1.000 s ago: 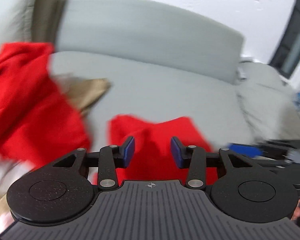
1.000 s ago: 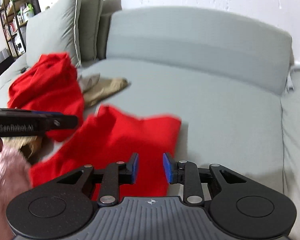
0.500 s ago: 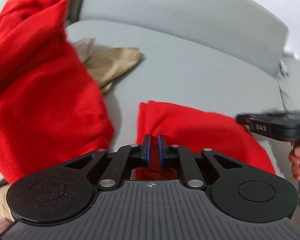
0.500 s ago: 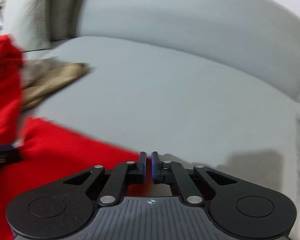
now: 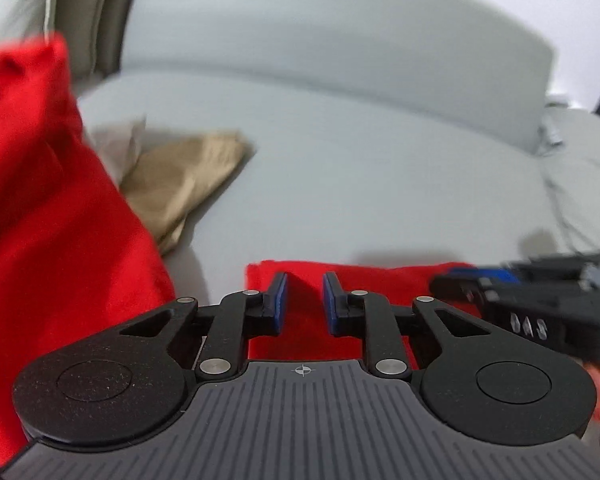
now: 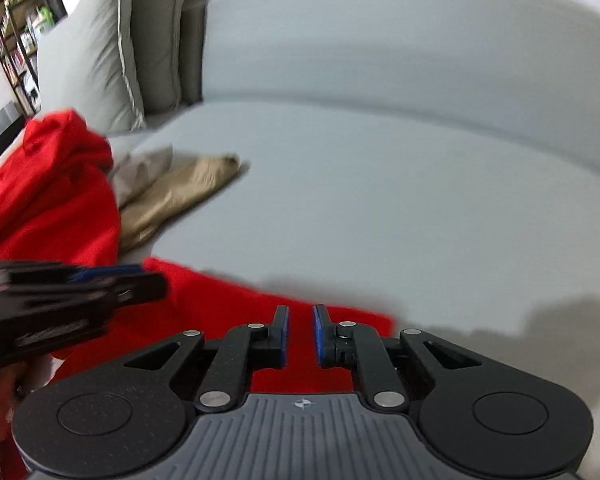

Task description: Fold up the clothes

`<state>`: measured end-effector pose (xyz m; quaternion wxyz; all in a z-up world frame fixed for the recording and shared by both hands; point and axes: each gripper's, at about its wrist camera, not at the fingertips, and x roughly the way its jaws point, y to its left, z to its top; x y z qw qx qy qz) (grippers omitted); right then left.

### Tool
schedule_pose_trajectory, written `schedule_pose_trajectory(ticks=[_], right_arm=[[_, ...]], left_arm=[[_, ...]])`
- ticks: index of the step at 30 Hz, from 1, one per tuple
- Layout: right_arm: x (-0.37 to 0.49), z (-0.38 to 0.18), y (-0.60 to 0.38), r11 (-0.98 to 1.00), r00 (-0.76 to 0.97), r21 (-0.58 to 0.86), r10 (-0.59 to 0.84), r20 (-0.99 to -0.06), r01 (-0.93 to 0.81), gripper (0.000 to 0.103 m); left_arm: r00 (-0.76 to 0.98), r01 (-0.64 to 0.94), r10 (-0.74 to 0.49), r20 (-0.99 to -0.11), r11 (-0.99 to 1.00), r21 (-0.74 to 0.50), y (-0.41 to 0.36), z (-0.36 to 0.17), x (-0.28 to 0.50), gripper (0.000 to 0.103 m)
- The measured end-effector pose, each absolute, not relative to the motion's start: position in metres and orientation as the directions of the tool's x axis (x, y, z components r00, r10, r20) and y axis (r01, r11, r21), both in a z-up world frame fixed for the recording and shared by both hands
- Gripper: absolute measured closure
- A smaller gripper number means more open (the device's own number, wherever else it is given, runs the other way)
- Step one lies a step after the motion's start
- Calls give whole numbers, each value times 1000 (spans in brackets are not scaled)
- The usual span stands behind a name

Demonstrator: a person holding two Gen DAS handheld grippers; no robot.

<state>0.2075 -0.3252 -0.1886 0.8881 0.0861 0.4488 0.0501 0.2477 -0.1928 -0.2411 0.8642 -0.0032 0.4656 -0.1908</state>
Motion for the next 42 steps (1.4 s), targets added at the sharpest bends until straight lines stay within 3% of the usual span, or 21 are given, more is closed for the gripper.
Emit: schedule_pose_trajectory(ticks=[2,4,6,9,15,19,23,28,34,36,42], right_arm=[[207,-187,-336,985,603,158,84,-794,70,98],[201,-179,-350,977,609,114,-20,-793,181,91],[179,-163,-373,956,632,168,-23,-775,241,90],[146,-145,-376,964,642,192,29,-766,185,82],[106,-134,-330,985,641,165,101,-761,41,82],[98,-136,-301,987,624,155,140,-769,-32,82],[94,-155,-283,996,550,32,71,-832,-80,83],[65,-140,-294,999,545,3,22,-838,-37,82],[20,-113,-302,995,584,101,86,-807,-7,76],[11,-113,-297,992,585,124,100,-805,1,74],[5,-119,-282,992,549,126,106,-829,-1,74]], left_arm=[[483,215,-330,-811,943,-255,-174,-247,259,94],[540,112,-258,-801,965,-236,-155,-232,255,81],[563,151,-276,-779,961,-231,-148,-215,242,77],[528,259,-371,-764,927,-271,-150,-194,215,67],[519,487,-360,-775,870,-77,-198,-175,142,67],[495,481,-309,-812,876,-40,-206,-186,123,68],[407,443,-237,-882,896,-36,-196,-204,128,89],[380,430,-233,-895,901,-52,-176,-179,110,88],[428,442,-228,-874,897,-17,-159,-160,75,55],[455,418,-193,-869,908,17,-158,-161,67,35],[467,394,-165,-869,918,38,-164,-164,63,34]])
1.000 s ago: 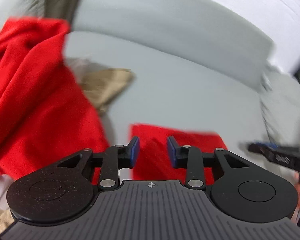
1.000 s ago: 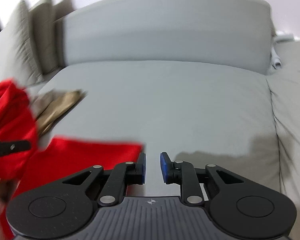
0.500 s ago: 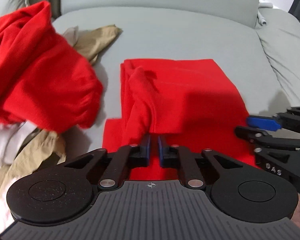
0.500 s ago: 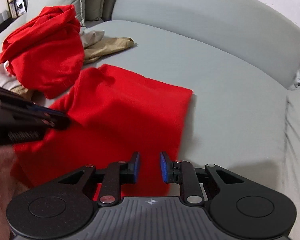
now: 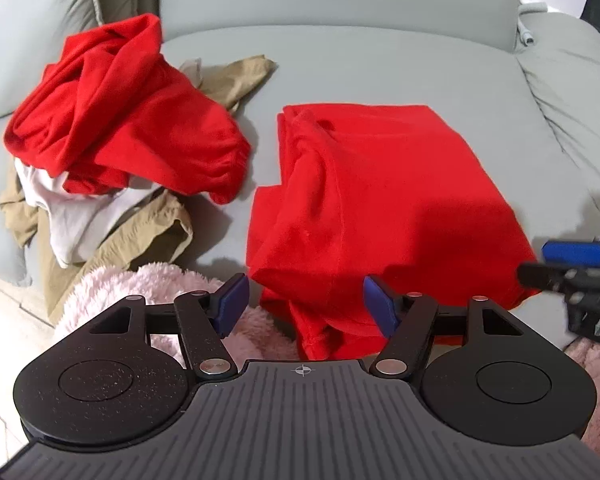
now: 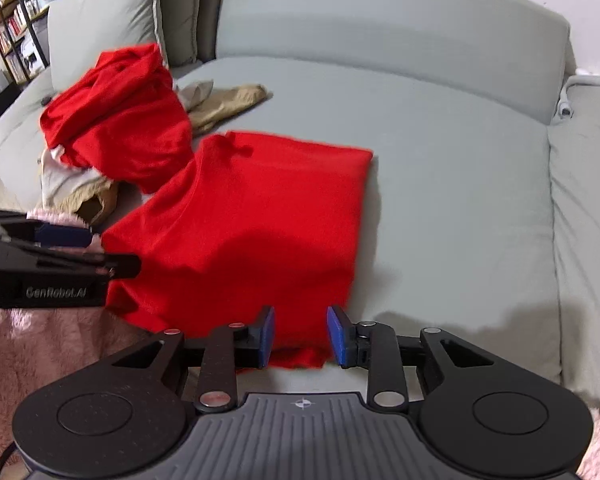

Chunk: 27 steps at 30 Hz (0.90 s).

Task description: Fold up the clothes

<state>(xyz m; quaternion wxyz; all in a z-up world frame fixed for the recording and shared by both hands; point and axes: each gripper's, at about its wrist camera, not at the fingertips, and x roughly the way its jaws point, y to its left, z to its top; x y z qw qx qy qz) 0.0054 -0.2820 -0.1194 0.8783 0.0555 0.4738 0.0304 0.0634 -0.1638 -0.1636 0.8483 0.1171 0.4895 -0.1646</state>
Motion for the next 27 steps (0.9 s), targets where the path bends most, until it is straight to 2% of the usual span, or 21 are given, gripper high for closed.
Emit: schedule_pose_trajectory(ticks=[5,9,13,19,27], right_arm=[[11,-115,-273,993,556,115,104,-825,-15,73],[12,-116,-268,993,555,114,99,-826,-7,65],[11,-119,-265,995,539,94,88,-838,-17,60],[17,-114,-263,995,561,96,97,-822,-32,60],[27,-150,-261,998,516,52,65,-854,-39,55]], left_arm=[[489,436,-202,-849,899,37,-173,-161,62,34],[492,453,-176,-853,888,77,-181,-166,63,34],[490,445,-152,-858,891,96,-183,-168,63,33],[496,431,-154,-855,898,88,-184,-167,66,30],[371,397,-34,-928,910,125,-188,-208,85,24]])
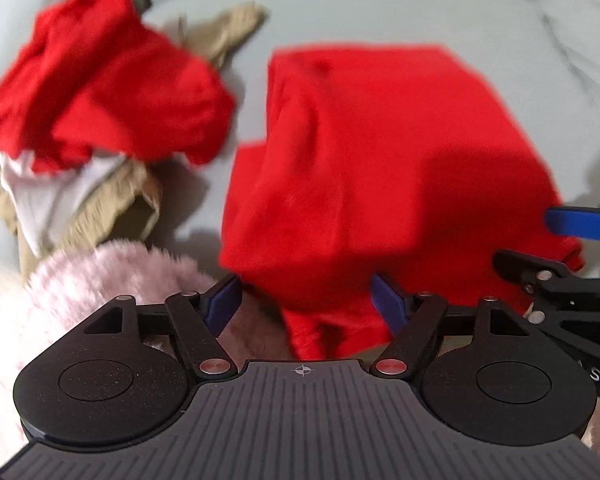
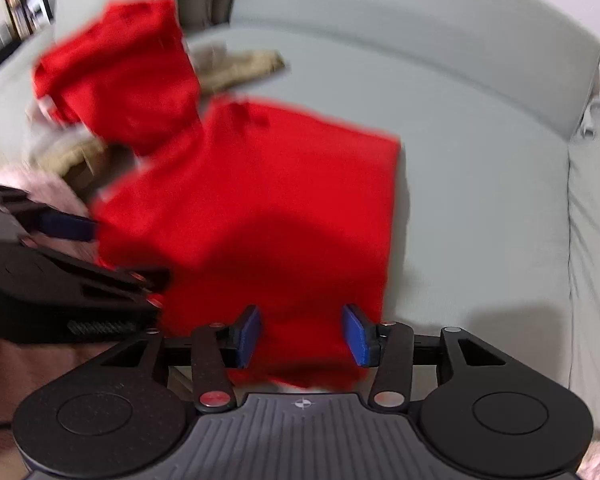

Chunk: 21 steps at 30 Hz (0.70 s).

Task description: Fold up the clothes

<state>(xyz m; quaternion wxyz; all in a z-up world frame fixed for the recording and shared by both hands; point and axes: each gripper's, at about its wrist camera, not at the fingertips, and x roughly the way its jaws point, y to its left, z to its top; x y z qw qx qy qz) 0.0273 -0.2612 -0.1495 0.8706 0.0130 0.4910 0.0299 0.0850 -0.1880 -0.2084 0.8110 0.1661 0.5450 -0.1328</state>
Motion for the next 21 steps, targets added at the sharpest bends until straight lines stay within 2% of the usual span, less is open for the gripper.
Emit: schedule_pose_trajectory(ticks=[6,14,21], right_arm=[[26,-147,-261,998,508,45,63,-859,-47,54],[15,-143,-261,998,503,25,48,-863,-52,52],[-5,-130,-275,996,478,82,64,-876,17,38]], left_arm=[[378,393,-14,-926,908,146,-190,-213,86,20],[379,392,-18,-925,909,143,-187,-213,81,19],[384,402,-32,-923,905,136,-181,-206,72,21]])
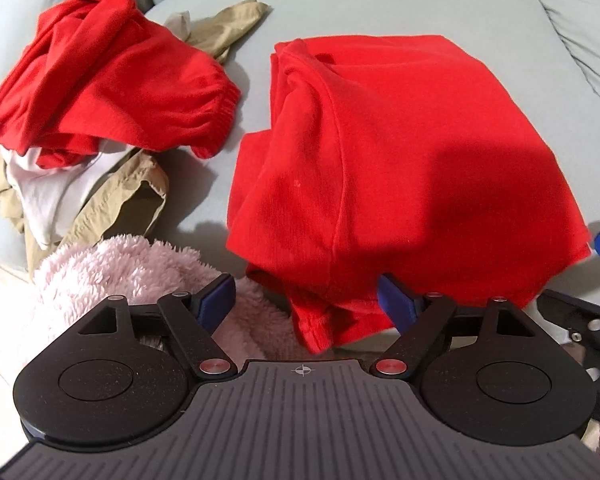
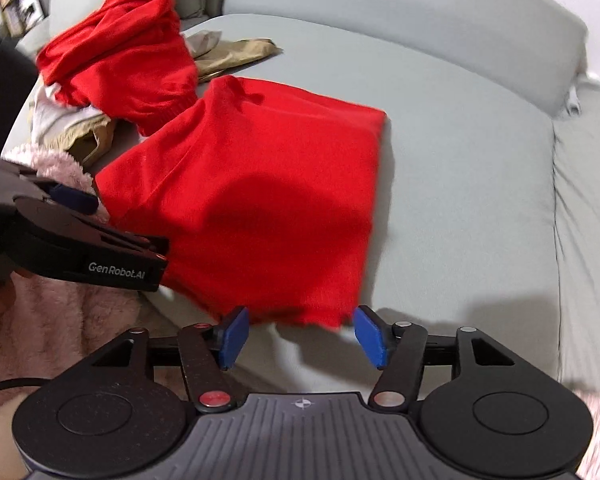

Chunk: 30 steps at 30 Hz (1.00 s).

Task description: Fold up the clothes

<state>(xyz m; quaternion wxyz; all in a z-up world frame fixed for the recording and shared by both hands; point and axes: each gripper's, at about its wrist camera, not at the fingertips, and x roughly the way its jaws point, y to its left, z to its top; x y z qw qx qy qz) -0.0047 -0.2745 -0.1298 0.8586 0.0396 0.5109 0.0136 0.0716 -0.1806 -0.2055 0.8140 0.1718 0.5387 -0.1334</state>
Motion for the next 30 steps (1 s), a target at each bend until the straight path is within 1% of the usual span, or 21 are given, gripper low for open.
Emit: schedule_pose_trajectory(ticks=[2,4,9,14,15,16,17,18,19,22,23,24,25,26,27,28,29,30], right_arm=[[-9,-126,-281,995,487,97,66,-871,38,35],[-12,-124,-284,994,493,100,63,-868,50,32],[-15,-128,-288,989,489,131,83,-868,65,30],[-16,-126,-287,989,511,143,101,-854,45,31],[-17,-124,-288,989,534,143,96,-840,48,36],[-18,-122,-289,988,553,144,93,-828,49,45],[-19,-120,-291,988,570,145,91,-816,49,52],[-19,-119,-293,988,584,144,90,-807,48,69],[-19,-120,-293,989,590,143,88,-803,47,76],[-13,-125,-291,987,600,157,103,-793,38,76],[-11,-126,-289,986,598,165,113,-793,32,76],[-8,-128,-287,985,597,171,123,-793,24,75],[-7,-129,-287,985,596,174,129,-793,19,74],[-6,-129,-286,983,601,183,139,-787,13,74],[-5,-129,-285,981,607,193,150,-780,6,73],[-5,-129,-285,980,610,200,157,-777,3,72],[-5,-129,-286,977,617,212,167,-769,0,71],[-5,-129,-287,975,623,220,173,-763,-2,70]], left_arm=[[394,399,-41,-918,907,131,-177,-202,69,21],[403,373,-65,-913,922,99,-166,-197,68,21],[440,275,-103,-892,961,25,-138,-186,69,21],[486,203,-143,-862,978,-48,-124,-177,72,21],[500,192,-152,-853,979,-63,-123,-174,73,24],[511,186,-167,-843,979,-82,-120,-172,74,28],[509,195,-191,-839,975,-104,-119,-172,76,52],[493,220,-228,-839,966,-134,-121,-172,79,83],[472,249,-257,-843,956,-152,-123,-173,82,90],[438,315,-289,-851,936,-156,-135,-179,83,90],[434,328,-290,-853,932,-150,-139,-181,83,89],[436,329,-291,-852,932,-150,-141,-182,83,82],[443,322,-292,-848,934,-154,-142,-182,85,79],[451,310,-295,-842,937,-162,-140,-181,86,68],[460,298,-298,-837,939,-171,-136,-180,87,49],[474,277,-297,-829,944,-179,-131,-178,87,41],[496,238,-291,-818,952,-194,-123,-176,88,28],[504,206,-288,-814,956,-210,-116,-176,90,20]])
